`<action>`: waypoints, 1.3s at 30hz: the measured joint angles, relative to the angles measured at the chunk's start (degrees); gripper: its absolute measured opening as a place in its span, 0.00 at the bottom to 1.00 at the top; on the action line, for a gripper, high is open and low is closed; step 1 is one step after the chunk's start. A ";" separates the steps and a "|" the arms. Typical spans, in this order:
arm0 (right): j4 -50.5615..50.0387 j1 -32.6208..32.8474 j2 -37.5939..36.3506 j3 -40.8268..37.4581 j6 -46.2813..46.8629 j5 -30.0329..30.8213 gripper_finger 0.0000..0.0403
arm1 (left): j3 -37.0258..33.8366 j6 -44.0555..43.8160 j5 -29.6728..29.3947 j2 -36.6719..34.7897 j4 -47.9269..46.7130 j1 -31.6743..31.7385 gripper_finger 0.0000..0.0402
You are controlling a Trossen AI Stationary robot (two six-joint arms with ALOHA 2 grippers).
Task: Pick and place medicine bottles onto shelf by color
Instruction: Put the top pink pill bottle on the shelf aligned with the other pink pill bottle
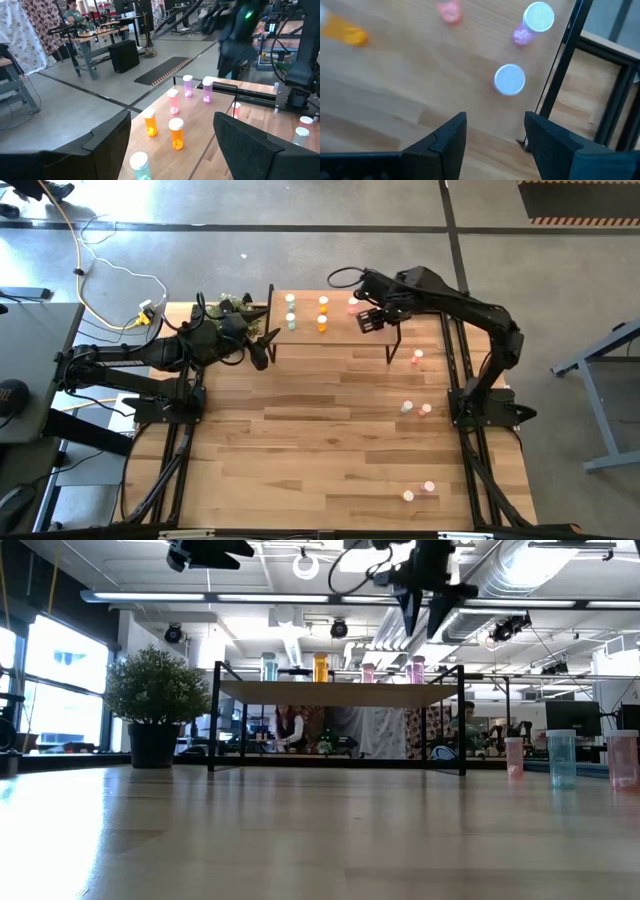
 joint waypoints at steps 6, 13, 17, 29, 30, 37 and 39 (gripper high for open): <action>0.31 3.27 -5.68 0.00 0.56 7.34 0.47 | 0.00 0.00 0.00 0.00 -0.12 -0.02 0.69; -3.08 5.24 -12.76 0.00 1.53 16.70 0.47 | 0.00 0.01 0.00 0.00 -3.81 -0.01 0.69; -5.56 5.34 -16.04 -0.95 4.19 20.48 0.47 | 0.00 0.02 0.03 0.02 -4.94 0.00 0.69; 5.52 2.15 -34.52 -29.21 16.38 19.60 0.47 | 0.00 -0.02 0.00 0.02 -5.15 -0.02 0.69; 6.21 1.69 -35.67 -31.08 18.26 19.51 0.47 | 0.00 0.00 0.00 0.02 -5.15 -0.01 0.69; 12.46 -1.35 -41.77 -42.76 25.54 15.27 0.47 | 0.00 0.00 0.00 0.01 -5.15 -0.02 0.69; 14.25 -2.55 -42.92 -45.61 26.64 13.98 0.47 | 0.00 -0.02 0.00 0.02 -5.15 -0.02 0.69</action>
